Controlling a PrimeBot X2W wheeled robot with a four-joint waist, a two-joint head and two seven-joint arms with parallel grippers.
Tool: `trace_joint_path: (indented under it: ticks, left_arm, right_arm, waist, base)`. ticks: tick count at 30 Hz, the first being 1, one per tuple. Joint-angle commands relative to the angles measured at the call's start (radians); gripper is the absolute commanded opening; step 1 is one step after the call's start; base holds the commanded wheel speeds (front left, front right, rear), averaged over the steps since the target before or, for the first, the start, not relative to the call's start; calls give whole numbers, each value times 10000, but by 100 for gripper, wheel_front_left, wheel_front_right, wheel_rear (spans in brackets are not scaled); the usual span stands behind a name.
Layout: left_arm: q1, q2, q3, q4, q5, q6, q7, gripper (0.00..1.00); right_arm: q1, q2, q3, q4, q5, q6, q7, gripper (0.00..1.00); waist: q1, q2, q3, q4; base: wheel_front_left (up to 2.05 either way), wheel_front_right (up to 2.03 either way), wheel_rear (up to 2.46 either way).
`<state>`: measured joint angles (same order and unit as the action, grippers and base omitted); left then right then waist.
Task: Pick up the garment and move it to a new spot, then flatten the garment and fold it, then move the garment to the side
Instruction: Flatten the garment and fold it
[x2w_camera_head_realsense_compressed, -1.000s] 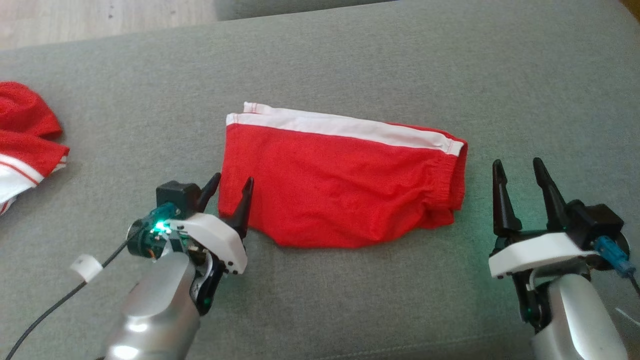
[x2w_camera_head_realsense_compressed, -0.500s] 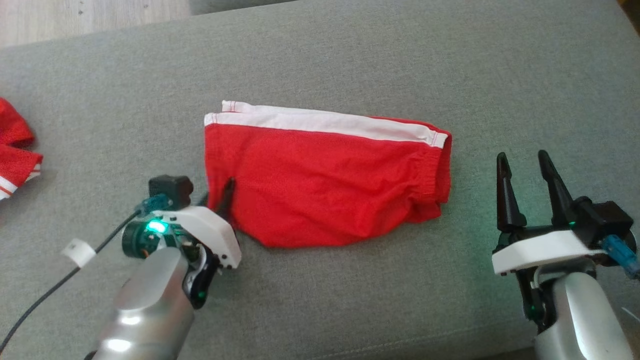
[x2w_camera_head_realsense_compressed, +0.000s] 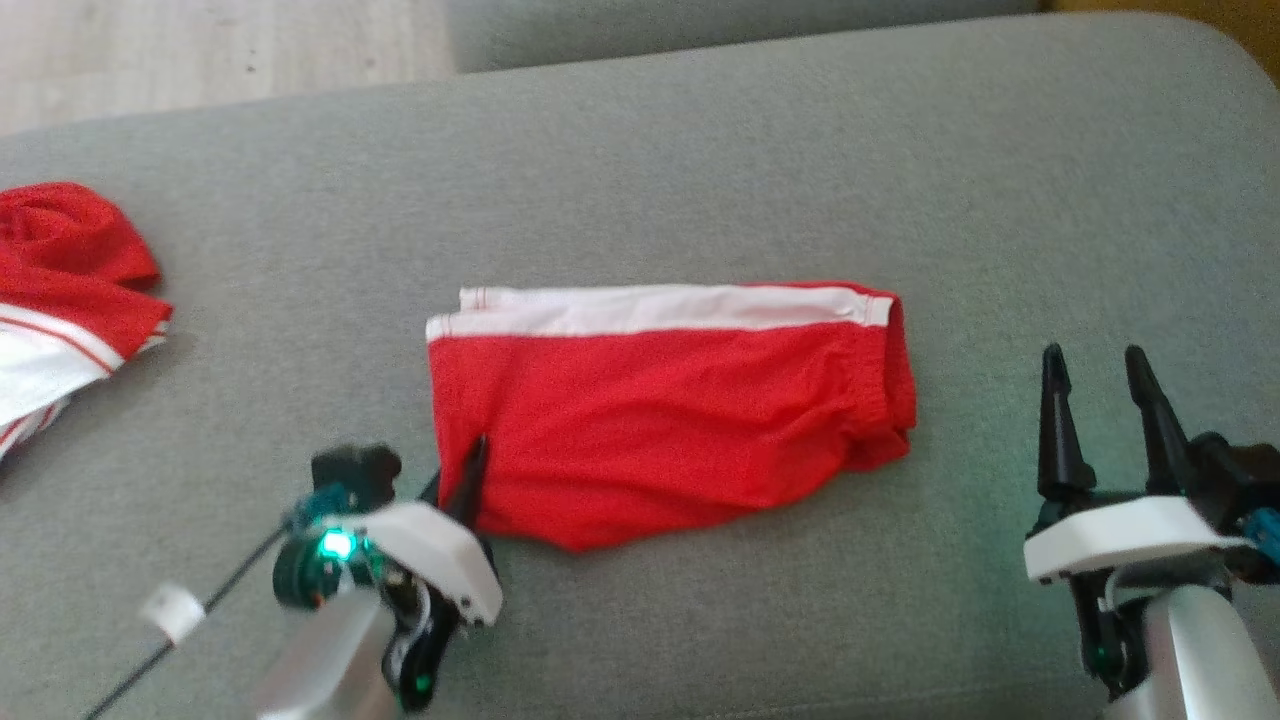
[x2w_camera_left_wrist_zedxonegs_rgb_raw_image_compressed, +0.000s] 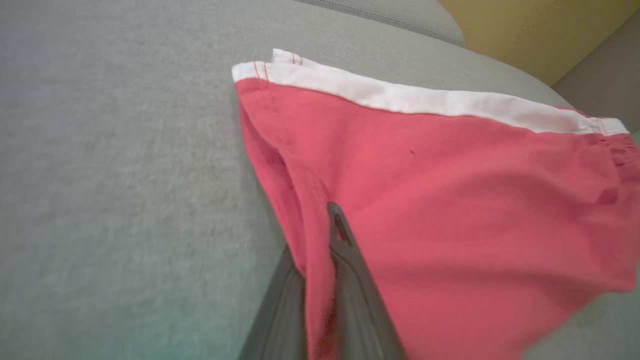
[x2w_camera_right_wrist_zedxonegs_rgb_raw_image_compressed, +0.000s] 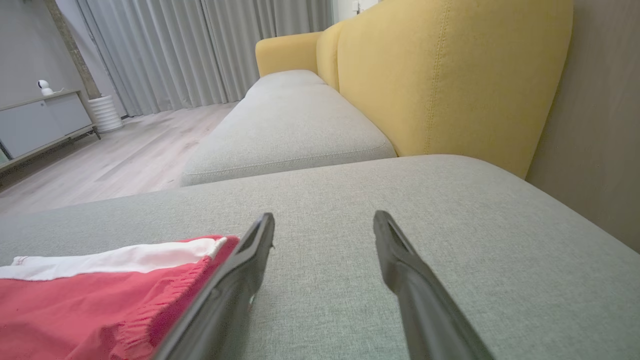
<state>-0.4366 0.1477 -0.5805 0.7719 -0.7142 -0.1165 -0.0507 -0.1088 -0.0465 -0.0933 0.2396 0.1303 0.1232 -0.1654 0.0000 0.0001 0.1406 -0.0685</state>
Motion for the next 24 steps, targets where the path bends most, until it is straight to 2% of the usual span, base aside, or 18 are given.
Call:
trace_joint_path:
  ticks: [1,7,8,9,10,11,17,24]
  left_arm:
    - [-92,306,372,-276,-59,101,-161,0]
    - [805,320,488,-1005,-300,479,-245,0]
    - [873,293,495,-1128,-303,548,-298,12]
    - [922,269,506,-1263,-296,608,-382,45]
    - [947,246,522,-1408,-277,655,-511,84]
    - [965,232,560,-1540,-252,731,-668,100]
    - [1004,443,666,-2222,379,1228,-1735,100]
    - [1689,716,1373,-3512,719,1823,-2078,100]
  right_arm:
    - [-50,-37,178,-338,-102,75,39,100]
    - [128,-37,104,-400,-93,75,116,100]
    - [143,-37,112,-401,-93,75,128,100]
    - [153,-37,131,-403,-98,75,149,100]
    - [161,-37,144,-401,-109,75,168,100]
    - [171,-37,163,-395,-131,75,196,100]
    - [173,-37,238,-442,-353,75,549,100]
    - [-57,-37,811,-533,-321,75,1326,100]
  waist:
    - [0,-1,-193,200]
    - [0,-1,-401,410]
    - [0,-1,-429,424]
    - [0,-1,-440,431]
    - [0,-1,-462,440]
    - [0,-1,-480,447]
    - [0,-1,-725,622]
    - [0,-1,-1056,1031]
  base:
    - [0,0,0]
    - [0,0,0]
    - [0,0,0]
    - [0,0,0]
    - [0,0,0]
    - [0,0,0]
    - [0,0,0]
    - [0,0,0]
